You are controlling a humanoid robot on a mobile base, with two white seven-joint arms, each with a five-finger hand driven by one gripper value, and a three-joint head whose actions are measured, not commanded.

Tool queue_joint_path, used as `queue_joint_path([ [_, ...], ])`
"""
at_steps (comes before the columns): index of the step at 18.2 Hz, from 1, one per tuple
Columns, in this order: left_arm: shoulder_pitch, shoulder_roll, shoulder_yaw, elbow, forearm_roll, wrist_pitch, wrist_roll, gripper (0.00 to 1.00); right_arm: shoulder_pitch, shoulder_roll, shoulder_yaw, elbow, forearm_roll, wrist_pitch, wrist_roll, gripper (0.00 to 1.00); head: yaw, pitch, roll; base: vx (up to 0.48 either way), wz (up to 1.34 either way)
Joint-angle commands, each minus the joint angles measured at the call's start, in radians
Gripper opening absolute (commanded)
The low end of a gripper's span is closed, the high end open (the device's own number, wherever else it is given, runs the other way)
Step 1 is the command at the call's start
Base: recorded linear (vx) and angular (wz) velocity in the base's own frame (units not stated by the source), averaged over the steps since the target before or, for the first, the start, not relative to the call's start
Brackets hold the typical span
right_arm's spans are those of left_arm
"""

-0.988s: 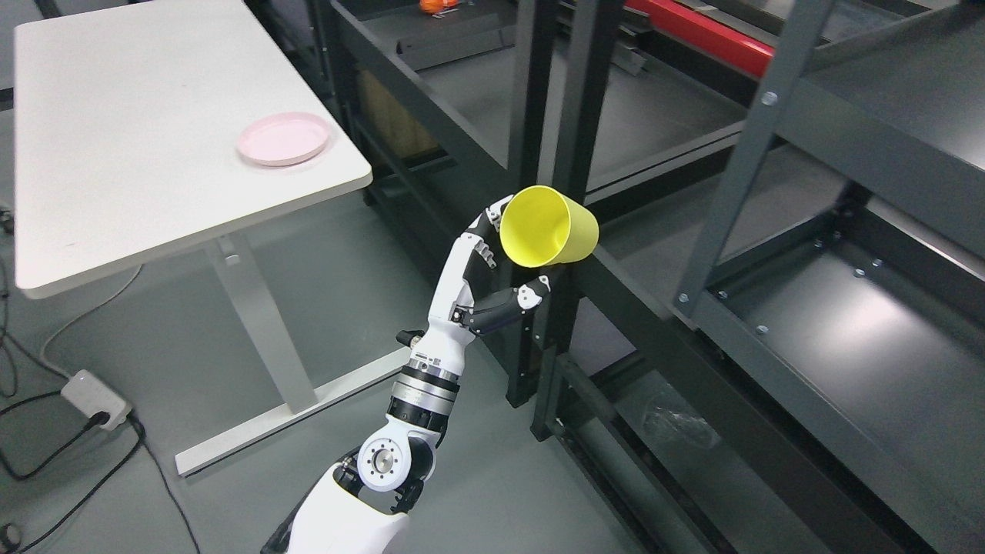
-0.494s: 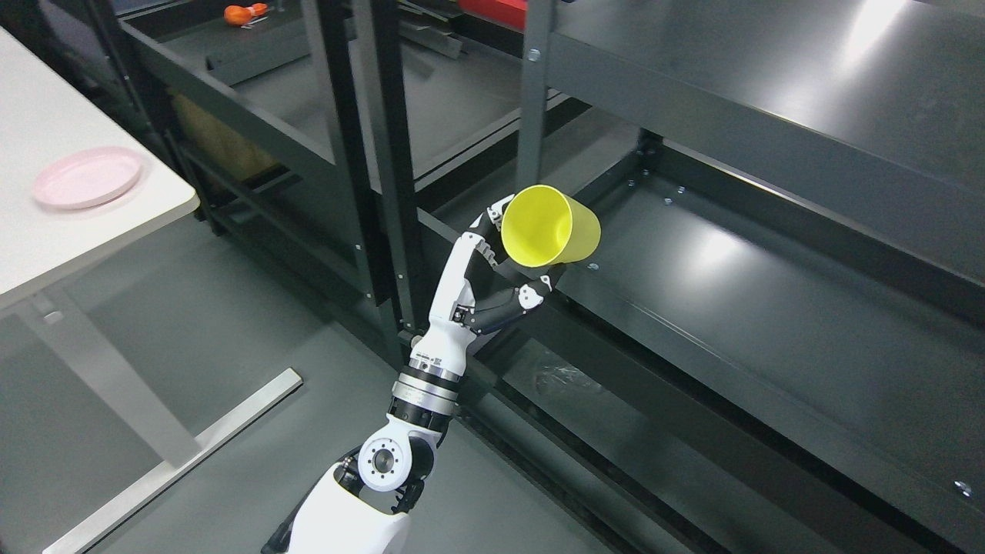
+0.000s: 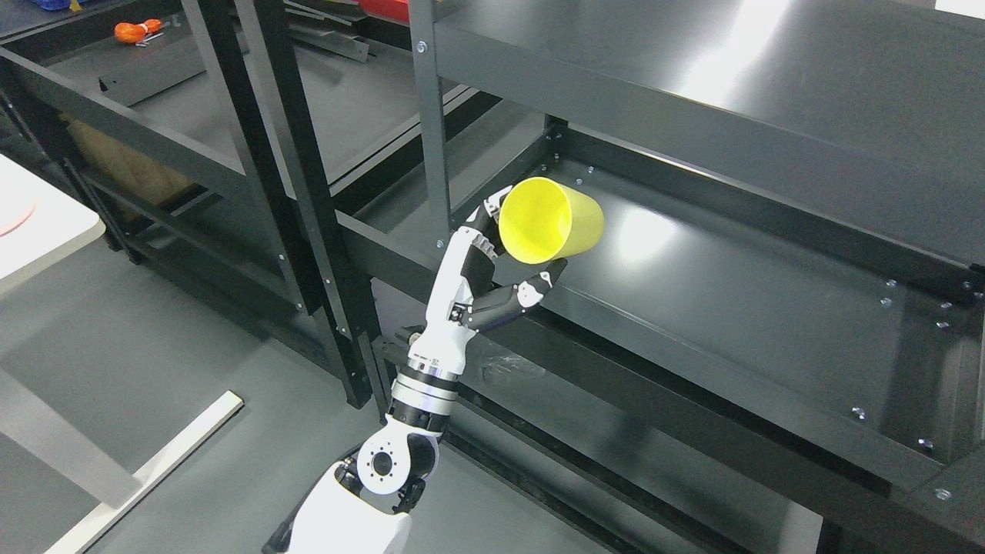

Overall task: Place yellow IKEA cup on middle right shelf
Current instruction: 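Extend the left hand with the cup up onto the shelf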

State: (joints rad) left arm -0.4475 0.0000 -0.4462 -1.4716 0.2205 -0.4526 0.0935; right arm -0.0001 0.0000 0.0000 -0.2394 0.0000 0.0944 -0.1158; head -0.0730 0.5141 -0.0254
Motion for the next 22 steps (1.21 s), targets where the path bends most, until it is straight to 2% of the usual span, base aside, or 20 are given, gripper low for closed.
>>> queue_joint_path([
  [1, -0.002, 0.017, -0.051, -0.059, 0.0, -0.069, -0.004, 0.0, 0.014, -0.017, 0.017, 0.0, -0.025, -0.001, -0.001, 0.99, 0.0, 0.0, 0.0, -0.042, -0.23],
  [4, -0.003, 0.017, -0.094, -0.105, -0.004, -0.093, -0.009, 0.0, 0.014, -0.017, 0.017, -0.001, -0.025, -0.001, -0.001, 0.99, 0.0, 0.0, 0.0, -0.043, -0.25],
  [10, -0.019, 0.017, -0.074, -0.203, -0.043, -0.127, -0.011, 0.0, 0.014, -0.017, 0.017, 0.0, -0.025, -0.001, -0.001, 0.99, 0.0, 0.0, 0.0, -0.009, -0.04],
  [16, -0.181, 0.017, -0.08, -0.23, -0.043, -0.146, -0.018, 0.0, 0.014, -0.017, 0.017, 0.0, -0.025, -0.001, -0.001, 0.99, 0.0, 0.0, 0.0, 0.005, 0.01],
  [18, -0.236, 0.017, -0.08, -0.22, -0.038, -0.114, -0.008, 0.0, 0.014, -0.017, 0.017, 0.0, -0.025, -0.001, -0.001, 0.99, 0.0, 0.0, 0.0, -0.016, -0.14],
  [22, -0.382, 0.017, -0.025, -0.159, -0.006, 0.07, 0.069, 0.0, 0.014, -0.017, 0.017, 0.0, -0.025, -0.001, -0.001, 0.99, 0.0, 0.0, 0.0, -0.024, -0.17],
])
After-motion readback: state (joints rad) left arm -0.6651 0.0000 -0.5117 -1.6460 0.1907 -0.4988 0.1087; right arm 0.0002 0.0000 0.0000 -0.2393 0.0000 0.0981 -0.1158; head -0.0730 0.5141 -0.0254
